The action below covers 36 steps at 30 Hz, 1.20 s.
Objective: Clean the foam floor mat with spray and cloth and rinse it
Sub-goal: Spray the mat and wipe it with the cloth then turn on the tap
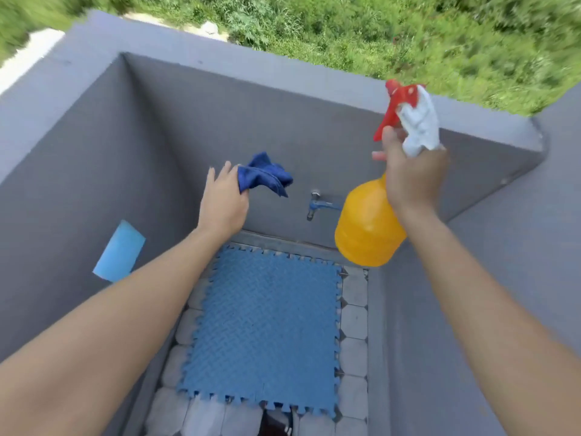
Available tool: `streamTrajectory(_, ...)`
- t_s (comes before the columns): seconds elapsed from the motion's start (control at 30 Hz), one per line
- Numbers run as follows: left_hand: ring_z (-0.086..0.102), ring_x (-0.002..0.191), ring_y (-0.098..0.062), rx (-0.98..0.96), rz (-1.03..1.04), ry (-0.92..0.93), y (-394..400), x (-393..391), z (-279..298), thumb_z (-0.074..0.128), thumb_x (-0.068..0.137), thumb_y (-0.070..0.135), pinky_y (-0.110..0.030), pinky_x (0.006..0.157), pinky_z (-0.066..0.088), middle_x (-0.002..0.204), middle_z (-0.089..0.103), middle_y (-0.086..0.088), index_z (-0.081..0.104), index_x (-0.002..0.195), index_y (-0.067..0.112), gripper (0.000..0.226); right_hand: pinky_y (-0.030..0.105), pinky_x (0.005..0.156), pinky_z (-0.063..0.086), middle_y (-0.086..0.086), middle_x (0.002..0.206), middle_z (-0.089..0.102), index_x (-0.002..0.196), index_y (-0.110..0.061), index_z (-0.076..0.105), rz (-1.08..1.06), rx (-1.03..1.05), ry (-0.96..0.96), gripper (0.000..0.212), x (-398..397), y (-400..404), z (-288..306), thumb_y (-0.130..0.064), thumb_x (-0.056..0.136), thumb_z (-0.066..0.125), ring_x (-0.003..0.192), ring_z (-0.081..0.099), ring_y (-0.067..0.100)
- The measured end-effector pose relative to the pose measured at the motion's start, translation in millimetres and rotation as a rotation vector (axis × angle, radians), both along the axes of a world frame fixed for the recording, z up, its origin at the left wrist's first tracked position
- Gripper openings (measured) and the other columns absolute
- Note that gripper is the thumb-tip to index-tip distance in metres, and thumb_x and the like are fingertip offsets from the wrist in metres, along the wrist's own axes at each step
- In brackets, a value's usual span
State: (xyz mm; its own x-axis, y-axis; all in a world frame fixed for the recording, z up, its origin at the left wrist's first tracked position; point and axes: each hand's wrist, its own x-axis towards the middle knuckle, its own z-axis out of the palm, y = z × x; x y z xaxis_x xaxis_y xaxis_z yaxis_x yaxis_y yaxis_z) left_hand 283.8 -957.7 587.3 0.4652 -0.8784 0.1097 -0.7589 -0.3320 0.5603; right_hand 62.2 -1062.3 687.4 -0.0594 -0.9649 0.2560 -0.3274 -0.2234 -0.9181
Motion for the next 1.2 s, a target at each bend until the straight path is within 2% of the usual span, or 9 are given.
streamTrajectory(0.07, 0.047, 0.111, -0.039, 0.033, 0.107, 0.187, 42.8, -6.6, -23.8, 0.035, 0.095, 0.006, -0.041, 0.102, 0.029, 0.105, 0.061, -0.02, 0.052, 0.109, 0.001, 0.023, 0.032, 0.068, 0.059, -0.016, 0.089, 0.066, 0.103, -0.037, 0.06, 0.047, 0.11, -0.068, 0.024, -2.1, 42.6, -47.1, -0.021, 0.086, 0.067, 0.077, 0.073, 0.018)
streamTrajectory(0.17, 0.052, 0.089, -0.04, 0.055, 0.155, 0.24, 97.1, -7.9, -93.5, 0.037, 0.094, 0.008, -0.041, 0.084, 0.036, 0.084, 0.062, -0.013, 0.053, 0.094, 0.013, 0.017, 0.022, 0.056, 0.054, -0.016, 0.083, 0.068, 0.12, -0.031, 0.06, 0.129, 0.326, -0.027, 0.033, -8.0, 97.6, -142.4, -0.016, 0.091, 0.065, 0.061, 0.071, 0.013)
streamTrajectory(0.27, 0.043, 0.124, -0.036, 0.118, 0.08, 0.161, 137.1, -1.5, -203.3, 0.039, 0.086, -0.004, -0.045, 0.105, 0.029, 0.13, 0.055, -0.017, 0.053, 0.124, 0.016, 0.045, 0.027, 0.057, 0.057, -0.008, 0.068, 0.068, 0.116, -0.014, 0.066, 0.165, 0.493, 0.014, 0.026, -16.0, 138.5, -249.4, -0.02, 0.091, 0.068, 0.052, 0.067, 0.007)
streamTrajectory(0.33, 0.023, 0.142, -0.029, 0.16, 0.056, -0.018, 161.9, -0.9, -288.0, 0.044, 0.082, -0.007, -0.046, 0.117, 0.009, 0.152, 0.032, -0.014, 0.035, 0.144, 0.008, 0.064, 0.032, 0.06, 0.056, -0.009, 0.07, 0.067, 0.1, -0.023, 0.067, 0.271, 0.611, 0.044, 0.011, -21.2, 157.4, -326.6, -0.02, 0.09, 0.07, 0.051, 0.066, 0.007)
streamTrajectory(0.53, 0.027, 0.14, -0.034, 0.244, -0.221, -0.201, 227.2, -10.3, -529.6, 0.065, 0.06, -0.01, -0.041, 0.111, 0.014, 0.143, 0.045, -0.017, 0.045, 0.133, 0.01, 0.078, 0.016, 0.049, 0.044, -0.004, 0.081, 0.062, 0.086, -0.025, 0.06, 0.373, 0.687, 0.187, 0.015, -26.9, 179.7, -532.6, -0.036, 0.095, 0.06, 0.06, 0.067, 0.013)
streamTrajectory(0.7, 0.002, 0.147, -0.019, 0.412, -0.693, -0.338, 293.4, -41.6, -688.3, 0.049, 0.068, 0.037, -0.033, 0.113, 0.011, 0.155, 0.028, -0.005, 0.034, 0.143, 0.016, 0.079, 0.032, 0.068, 0.054, 0.001, 0.083, 0.062, 0.089, -0.022, 0.061, 0.432, 0.609, 0.49, 0.027, -16.1, 167.1, -633.4, -0.048, 0.093, 0.056, 0.063, 0.071, 0.021)
streamTrajectory(0.87, 0.02, 0.144, -0.013, 0.191, -0.509, -0.29, 288.0, -46.0, -711.3, 0.045, 0.082, 0.034, -0.031, 0.109, 0.021, 0.158, 0.018, 0.006, 0.019, 0.151, 0.021, 0.075, 0.037, 0.06, 0.058, 0.003, 0.067, 0.056, 0.075, -0.013, 0.057, 0.447, 0.59, 0.484, 0.034, 2.4, 158.8, -653.0, -0.041, 0.095, 0.055, 0.064, 0.057, 0.021)
streamTrajectory(1.0, 0.003, 0.147, -0.012, 0.291, -0.417, -0.237, 271.0, -24.5, -704.8, 0.051, 0.083, 0.035, -0.033, 0.115, 0.006, 0.161, 0.008, 0.002, 0.007, 0.153, 0.02, 0.084, 0.045, 0.066, 0.061, 0.003, 0.072, 0.057, 0.088, -0.01, 0.062, 0.423, 0.522, 0.479, 0.033, 14.6, 168.3, -663.1, -0.039, 0.096, 0.052, 0.069, 0.06, 0.022)
streamTrajectory(1.2, -0.017, 0.144, -0.007, 0.215, -0.202, -0.172, 230.3, -24.6, -716.9, 0.029, 0.081, 0.052, -0.031, 0.116, -0.007, 0.158, -0.012, 0.006, -0.001, 0.151, 0.019, 0.083, 0.045, 0.07, 0.058, 0.001, 0.069, 0.059, 0.069, -0.019, 0.051, 0.421, 0.459, 0.6, 0.043, 34.1, 175.9, -684.8, -0.06, 0.081, 0.058, 0.076, 0.065, 0.03)
